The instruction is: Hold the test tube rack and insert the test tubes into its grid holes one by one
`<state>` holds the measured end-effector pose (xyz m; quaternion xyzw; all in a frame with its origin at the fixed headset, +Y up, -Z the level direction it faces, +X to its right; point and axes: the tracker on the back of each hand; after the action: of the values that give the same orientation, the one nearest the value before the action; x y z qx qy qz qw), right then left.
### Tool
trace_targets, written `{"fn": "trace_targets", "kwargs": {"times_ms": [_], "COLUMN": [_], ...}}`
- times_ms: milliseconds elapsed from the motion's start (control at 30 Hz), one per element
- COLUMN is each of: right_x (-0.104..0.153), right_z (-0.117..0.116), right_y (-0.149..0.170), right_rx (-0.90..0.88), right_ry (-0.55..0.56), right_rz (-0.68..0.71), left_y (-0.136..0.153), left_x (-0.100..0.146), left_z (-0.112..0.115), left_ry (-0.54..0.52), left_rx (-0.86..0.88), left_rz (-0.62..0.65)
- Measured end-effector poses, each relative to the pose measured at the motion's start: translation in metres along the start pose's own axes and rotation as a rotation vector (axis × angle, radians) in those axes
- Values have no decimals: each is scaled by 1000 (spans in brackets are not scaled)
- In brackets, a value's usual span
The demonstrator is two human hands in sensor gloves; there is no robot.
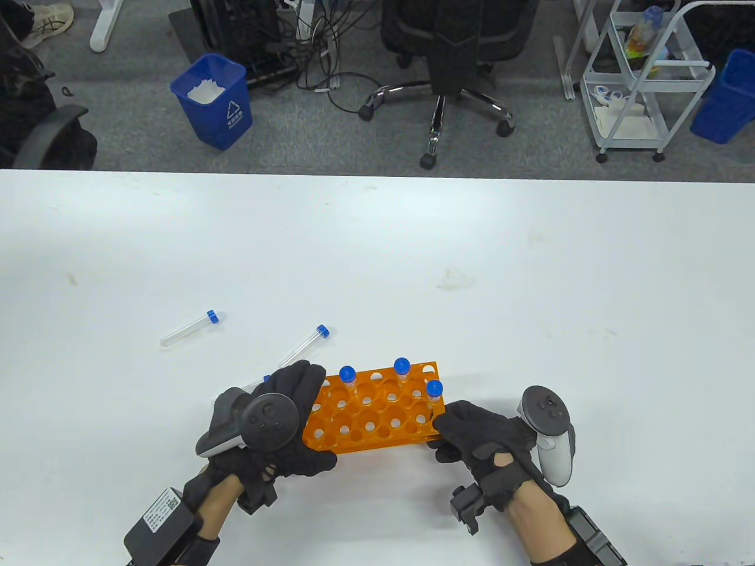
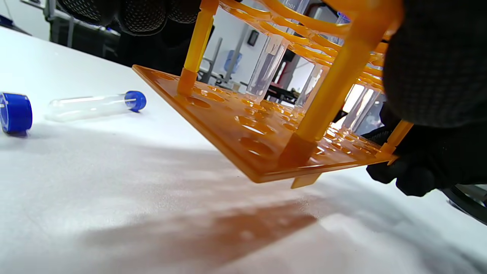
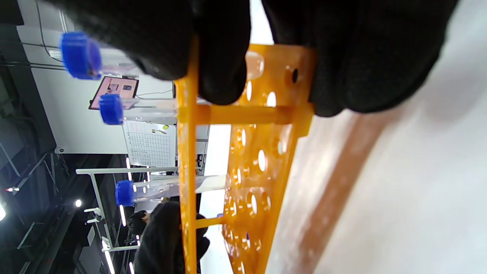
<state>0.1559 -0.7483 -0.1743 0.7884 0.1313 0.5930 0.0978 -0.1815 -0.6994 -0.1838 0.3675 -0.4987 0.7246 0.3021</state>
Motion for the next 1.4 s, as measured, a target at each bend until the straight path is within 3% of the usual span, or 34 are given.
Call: {"fn": "trace_targets", "kwargs": {"times_ms": [133, 333, 467, 600, 767, 1000, 1200, 1400], "right_x": [3, 7, 8, 8, 9, 9, 9, 8], "right_z": [5, 20, 27, 31, 34, 40, 42, 42], "right_y": [-5, -9, -8, -9, -9, -10, -9, -9], "right_rx": [-35, -71, -79, -83, -92, -110, -107, -104], "right_ry": [12, 66, 93, 108, 116, 130, 134, 131], "right_rz": [23, 51, 53, 59, 60, 66, 60, 56], "left_y": [4, 33, 56, 85, 128, 182, 209, 214], "left_x": [6, 21, 21, -3, -43, -77, -82, -84], "left_z": [-19, -70, -103, -118, -103, -54, -32, -28], "left_ry": [-45, -250, -370, -329, -137, 219, 307, 238], "left_rx": [46, 155, 86, -80, -270, -473, -445, -434], "left_rz": [20, -64, -194, -334, -481, -606, -643, -632]}}
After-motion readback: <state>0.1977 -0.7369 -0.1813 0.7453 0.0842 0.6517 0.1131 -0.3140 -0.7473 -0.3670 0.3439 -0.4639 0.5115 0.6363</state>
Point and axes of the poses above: the tracker on the back of each hand, its own y axis roughly to the little-finger side, its own x axis roughly from the fingertips to the wrist, z = x × y, and after that the axes turned 2 degrees about -x, right-handed
